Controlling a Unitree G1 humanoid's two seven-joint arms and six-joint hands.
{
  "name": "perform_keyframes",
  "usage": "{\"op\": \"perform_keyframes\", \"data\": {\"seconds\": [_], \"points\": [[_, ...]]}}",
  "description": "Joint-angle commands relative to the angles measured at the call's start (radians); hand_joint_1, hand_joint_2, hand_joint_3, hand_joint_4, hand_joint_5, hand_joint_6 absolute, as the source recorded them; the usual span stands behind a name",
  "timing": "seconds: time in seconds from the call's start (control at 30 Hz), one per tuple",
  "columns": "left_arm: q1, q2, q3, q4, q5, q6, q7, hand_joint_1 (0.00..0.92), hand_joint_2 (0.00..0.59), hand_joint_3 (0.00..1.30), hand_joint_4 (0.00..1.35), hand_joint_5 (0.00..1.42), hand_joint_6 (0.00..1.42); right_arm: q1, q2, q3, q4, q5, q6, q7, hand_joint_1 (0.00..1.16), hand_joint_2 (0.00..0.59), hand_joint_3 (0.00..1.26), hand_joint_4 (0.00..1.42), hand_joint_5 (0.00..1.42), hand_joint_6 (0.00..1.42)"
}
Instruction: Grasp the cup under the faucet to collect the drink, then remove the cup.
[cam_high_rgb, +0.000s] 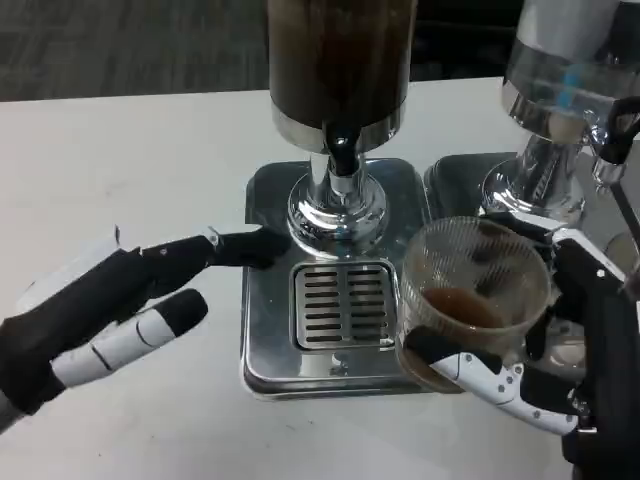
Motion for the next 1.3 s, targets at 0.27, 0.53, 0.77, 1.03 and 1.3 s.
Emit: {"op": "perform_keyframes", "data": {"seconds": [0.27,0.53,0.77,1.03,1.3], "points": [[0.058,0.043,0.008,-0.113,-0.002,-0.058,0.002,0.0,0.173,0.25,0.18,0.19,0.16,0.052,0.017,-0.011,-0.171,0.053,0.057,0.096,1.07,0.128,0.9,0.96,1.11,1.3],[0.086,0.06,0.018,-0.16,0.001,-0.091,0.005,0.0,0.173,0.25,0.17,0.19,0.16,0.059,0.011,-0.029,-0.183,0.079,0.069,0.133,1.07,0.129,0.9,0.96,1.11,1.3],[0.099,0.074,0.027,-0.184,0.006,-0.123,0.011,0.0,0.172,0.25,0.17,0.19,0.16,0.08,0.008,-0.039,-0.183,0.092,0.049,0.148,1.07,0.129,0.91,0.97,1.11,1.31],[0.101,0.076,0.033,-0.193,0.014,-0.147,0.016,0.0,0.171,0.24,0.17,0.19,0.16,0.093,0.008,-0.043,-0.185,0.089,0.035,0.148,1.07,0.129,0.92,0.97,1.12,1.32],[0.1,0.082,0.044,-0.188,0.064,-0.219,0.037,0.0,0.166,0.23,0.16,0.17,0.14,0.082,0.01,-0.049,-0.188,0.094,0.043,0.151,1.07,0.129,0.92,0.98,1.12,1.32]]}}
